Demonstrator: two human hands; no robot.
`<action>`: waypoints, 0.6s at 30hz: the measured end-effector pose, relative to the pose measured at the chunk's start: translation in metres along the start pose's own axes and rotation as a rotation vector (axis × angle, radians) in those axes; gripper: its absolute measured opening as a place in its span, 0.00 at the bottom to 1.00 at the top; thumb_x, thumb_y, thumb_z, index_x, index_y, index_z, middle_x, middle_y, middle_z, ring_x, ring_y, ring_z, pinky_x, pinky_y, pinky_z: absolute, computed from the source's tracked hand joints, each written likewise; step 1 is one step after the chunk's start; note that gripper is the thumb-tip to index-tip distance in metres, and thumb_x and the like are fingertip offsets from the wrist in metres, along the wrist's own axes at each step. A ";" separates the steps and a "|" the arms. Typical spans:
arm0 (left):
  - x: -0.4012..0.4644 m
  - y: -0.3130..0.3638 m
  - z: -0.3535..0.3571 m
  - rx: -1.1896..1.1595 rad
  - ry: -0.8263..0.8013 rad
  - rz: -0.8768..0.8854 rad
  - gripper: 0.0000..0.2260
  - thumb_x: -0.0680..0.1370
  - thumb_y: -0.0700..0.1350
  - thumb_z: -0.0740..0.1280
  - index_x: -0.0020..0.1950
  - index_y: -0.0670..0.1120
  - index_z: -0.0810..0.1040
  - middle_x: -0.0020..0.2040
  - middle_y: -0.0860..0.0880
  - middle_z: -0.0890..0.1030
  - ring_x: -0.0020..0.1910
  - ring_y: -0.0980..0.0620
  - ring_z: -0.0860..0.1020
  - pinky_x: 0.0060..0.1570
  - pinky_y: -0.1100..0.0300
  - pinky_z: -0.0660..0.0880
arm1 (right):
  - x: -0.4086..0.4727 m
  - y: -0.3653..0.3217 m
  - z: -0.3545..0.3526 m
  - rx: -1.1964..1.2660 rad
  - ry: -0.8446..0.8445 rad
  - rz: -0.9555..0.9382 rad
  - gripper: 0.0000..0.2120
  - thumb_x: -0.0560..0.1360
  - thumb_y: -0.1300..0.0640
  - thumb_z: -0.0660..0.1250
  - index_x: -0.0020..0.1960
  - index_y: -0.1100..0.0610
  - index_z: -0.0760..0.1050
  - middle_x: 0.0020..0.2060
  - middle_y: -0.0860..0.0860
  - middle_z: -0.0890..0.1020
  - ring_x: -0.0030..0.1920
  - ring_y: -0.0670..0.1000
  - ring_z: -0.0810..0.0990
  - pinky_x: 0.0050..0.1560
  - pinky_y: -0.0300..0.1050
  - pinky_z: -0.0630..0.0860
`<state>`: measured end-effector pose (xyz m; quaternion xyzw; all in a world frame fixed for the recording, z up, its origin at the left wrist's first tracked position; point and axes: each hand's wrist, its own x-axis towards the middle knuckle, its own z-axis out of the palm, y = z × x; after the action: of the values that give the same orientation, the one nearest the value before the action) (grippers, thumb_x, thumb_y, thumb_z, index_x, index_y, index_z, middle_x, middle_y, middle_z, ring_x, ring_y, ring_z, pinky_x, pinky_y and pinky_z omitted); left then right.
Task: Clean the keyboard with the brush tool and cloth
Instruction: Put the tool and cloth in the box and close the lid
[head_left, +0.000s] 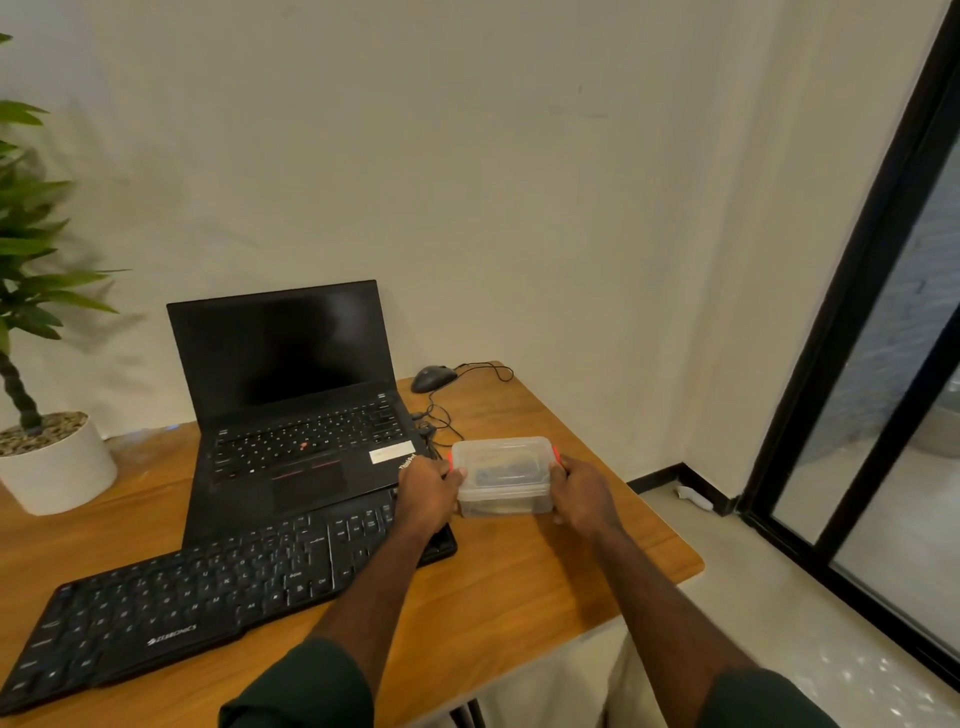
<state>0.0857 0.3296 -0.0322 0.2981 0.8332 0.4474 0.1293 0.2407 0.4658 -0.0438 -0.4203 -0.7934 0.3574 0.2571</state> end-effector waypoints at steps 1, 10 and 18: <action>-0.001 0.000 -0.002 -0.005 -0.020 -0.008 0.11 0.81 0.44 0.67 0.54 0.37 0.84 0.32 0.47 0.80 0.26 0.55 0.78 0.29 0.64 0.79 | -0.001 -0.001 0.000 0.004 -0.002 0.002 0.16 0.85 0.52 0.57 0.66 0.56 0.77 0.52 0.52 0.84 0.47 0.52 0.84 0.48 0.51 0.85; 0.023 0.011 -0.004 -0.105 -0.040 -0.038 0.14 0.82 0.45 0.66 0.45 0.36 0.82 0.38 0.37 0.84 0.33 0.42 0.83 0.31 0.50 0.81 | 0.021 0.011 -0.001 0.150 0.050 0.117 0.13 0.81 0.51 0.67 0.59 0.57 0.82 0.45 0.50 0.84 0.42 0.47 0.84 0.37 0.37 0.81; 0.117 0.035 0.010 -0.242 -0.218 -0.039 0.11 0.80 0.40 0.67 0.63 0.43 0.80 0.45 0.47 0.84 0.36 0.54 0.79 0.30 0.61 0.75 | 0.141 -0.010 -0.020 0.207 0.080 0.087 0.12 0.79 0.56 0.70 0.60 0.60 0.82 0.51 0.55 0.85 0.45 0.52 0.84 0.50 0.51 0.84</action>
<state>0.0118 0.4225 -0.0028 0.3112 0.7599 0.5069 0.2625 0.1782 0.5888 -0.0086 -0.4392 -0.7224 0.4314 0.3148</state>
